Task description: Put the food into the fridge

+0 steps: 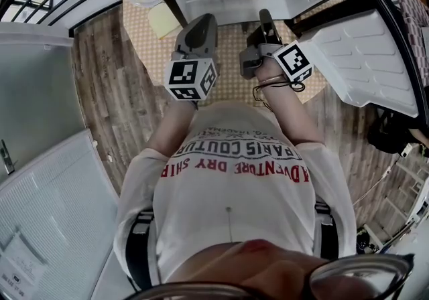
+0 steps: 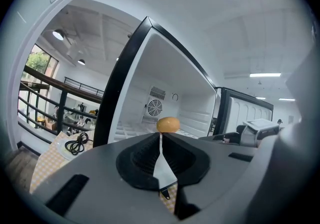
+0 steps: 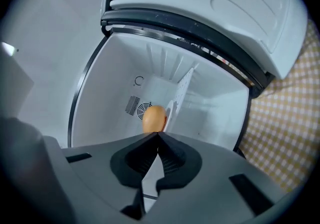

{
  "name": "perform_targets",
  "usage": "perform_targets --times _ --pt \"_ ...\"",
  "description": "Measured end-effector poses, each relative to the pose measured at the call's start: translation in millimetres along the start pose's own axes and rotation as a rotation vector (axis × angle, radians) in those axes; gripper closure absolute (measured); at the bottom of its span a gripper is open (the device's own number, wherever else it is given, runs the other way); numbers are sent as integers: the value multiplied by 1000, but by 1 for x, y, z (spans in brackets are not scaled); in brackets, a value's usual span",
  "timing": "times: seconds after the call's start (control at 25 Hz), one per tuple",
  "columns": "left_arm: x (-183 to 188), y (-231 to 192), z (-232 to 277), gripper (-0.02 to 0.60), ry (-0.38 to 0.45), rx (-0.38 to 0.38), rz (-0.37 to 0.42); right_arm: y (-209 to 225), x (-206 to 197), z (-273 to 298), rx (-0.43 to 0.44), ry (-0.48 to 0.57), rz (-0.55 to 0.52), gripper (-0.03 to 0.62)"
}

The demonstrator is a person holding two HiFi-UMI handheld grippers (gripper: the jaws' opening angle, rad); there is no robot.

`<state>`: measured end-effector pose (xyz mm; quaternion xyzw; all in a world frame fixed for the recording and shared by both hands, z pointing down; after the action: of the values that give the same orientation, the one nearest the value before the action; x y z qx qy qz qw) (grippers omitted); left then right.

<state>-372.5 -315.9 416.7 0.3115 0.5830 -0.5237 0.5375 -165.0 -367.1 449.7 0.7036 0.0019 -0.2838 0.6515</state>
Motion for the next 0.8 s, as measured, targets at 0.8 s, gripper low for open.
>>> perform_targets --times 0.8 --pt "1 18 -31 548 46 29 97 -65 -40 -47 296 -195 -1145 569"
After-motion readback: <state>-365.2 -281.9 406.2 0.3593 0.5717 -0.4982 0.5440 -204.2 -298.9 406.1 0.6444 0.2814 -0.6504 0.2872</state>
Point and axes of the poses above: the fingertips, and each gripper's own axes: z forward along the fingers, y to its right, x out of its top, the point moved 9 cm from there along -z, backward along the fingers, and after that the axes turned 2 degrees about x, right-handed, at the moved point
